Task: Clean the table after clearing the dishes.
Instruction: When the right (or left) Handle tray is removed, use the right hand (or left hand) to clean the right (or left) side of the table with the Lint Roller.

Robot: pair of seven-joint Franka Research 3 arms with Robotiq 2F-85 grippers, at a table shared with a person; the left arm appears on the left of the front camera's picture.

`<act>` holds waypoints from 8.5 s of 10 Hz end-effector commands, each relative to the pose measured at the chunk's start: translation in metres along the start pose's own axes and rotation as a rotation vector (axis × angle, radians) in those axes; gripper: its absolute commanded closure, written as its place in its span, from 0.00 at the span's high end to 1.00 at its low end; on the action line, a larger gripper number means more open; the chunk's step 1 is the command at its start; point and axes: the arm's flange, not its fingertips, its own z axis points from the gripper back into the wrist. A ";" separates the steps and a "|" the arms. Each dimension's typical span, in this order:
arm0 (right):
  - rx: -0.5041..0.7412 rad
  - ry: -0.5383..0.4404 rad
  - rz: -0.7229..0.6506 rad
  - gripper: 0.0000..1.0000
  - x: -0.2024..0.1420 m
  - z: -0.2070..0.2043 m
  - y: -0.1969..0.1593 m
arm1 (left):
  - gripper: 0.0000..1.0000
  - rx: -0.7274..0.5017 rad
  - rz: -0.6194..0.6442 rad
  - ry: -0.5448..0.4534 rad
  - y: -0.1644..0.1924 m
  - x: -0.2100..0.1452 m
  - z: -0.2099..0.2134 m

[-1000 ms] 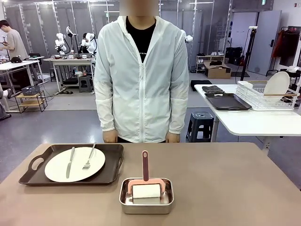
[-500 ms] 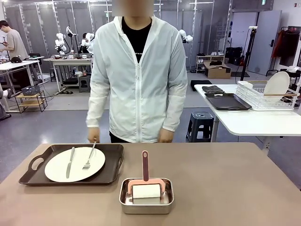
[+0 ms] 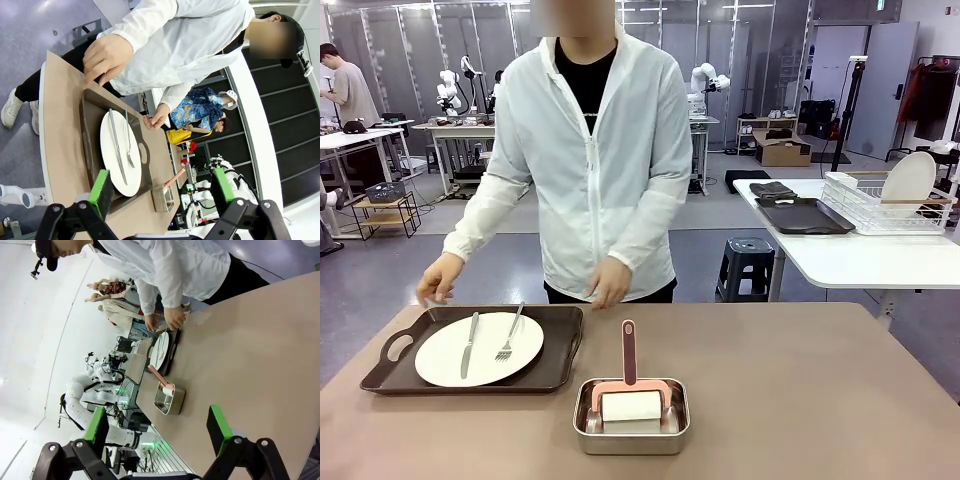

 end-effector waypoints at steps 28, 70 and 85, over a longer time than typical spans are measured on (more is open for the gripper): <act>0.009 0.000 0.014 1.00 -0.003 0.000 0.003 | 1.00 0.377 -1.444 1.350 -0.297 -0.216 -0.408; 0.009 0.000 0.014 1.00 -0.003 0.000 0.003 | 0.00 0.239 -1.019 1.808 -0.217 -0.318 -0.702; 0.009 0.000 0.014 1.00 -0.003 0.000 0.003 | 0.13 0.481 -0.537 0.823 -0.268 -0.218 -0.429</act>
